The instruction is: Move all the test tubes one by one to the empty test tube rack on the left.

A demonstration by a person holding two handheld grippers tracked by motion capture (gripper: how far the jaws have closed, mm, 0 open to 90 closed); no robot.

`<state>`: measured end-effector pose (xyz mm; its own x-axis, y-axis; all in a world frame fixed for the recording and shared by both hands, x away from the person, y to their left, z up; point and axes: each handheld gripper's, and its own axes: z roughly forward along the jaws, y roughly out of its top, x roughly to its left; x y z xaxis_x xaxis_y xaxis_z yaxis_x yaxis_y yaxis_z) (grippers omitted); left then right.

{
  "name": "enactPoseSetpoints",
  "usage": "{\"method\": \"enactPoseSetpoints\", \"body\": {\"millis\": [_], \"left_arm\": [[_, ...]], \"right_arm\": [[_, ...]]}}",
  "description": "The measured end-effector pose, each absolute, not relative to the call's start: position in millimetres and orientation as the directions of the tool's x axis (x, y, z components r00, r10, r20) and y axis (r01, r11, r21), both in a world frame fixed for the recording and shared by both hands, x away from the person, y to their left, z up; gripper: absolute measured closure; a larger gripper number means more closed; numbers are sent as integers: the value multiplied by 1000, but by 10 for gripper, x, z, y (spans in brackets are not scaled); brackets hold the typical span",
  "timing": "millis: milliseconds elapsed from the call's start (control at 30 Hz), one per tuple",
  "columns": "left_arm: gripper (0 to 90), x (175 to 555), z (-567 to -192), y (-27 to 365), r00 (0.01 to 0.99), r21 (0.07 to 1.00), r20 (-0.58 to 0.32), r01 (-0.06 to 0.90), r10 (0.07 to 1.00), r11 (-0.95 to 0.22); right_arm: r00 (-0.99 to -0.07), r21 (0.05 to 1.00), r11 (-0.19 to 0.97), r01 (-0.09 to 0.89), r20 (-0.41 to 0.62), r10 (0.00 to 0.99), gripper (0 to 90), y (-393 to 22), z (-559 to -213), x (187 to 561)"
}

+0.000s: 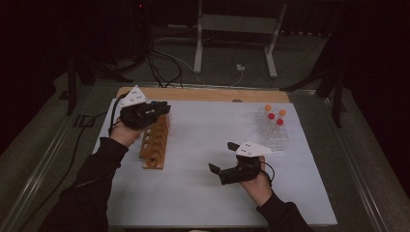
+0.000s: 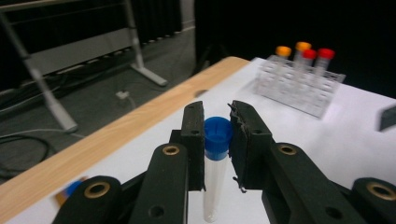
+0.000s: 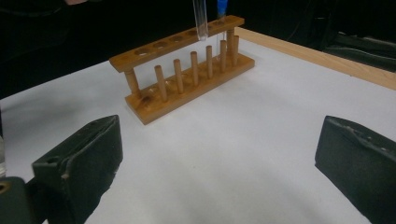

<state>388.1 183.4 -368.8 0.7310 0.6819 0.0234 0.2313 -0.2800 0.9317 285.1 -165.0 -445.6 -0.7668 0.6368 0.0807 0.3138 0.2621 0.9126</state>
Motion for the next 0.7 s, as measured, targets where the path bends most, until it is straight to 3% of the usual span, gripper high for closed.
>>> {"method": "enactPoseSetpoints", "body": {"millis": [700], "left_arm": [[774, 4278, -3851, 2224, 578, 930, 30, 283, 816, -235]], "right_arm": [[-769, 914, 262, 309, 78, 634, 0, -1684, -4465, 2851]]}}
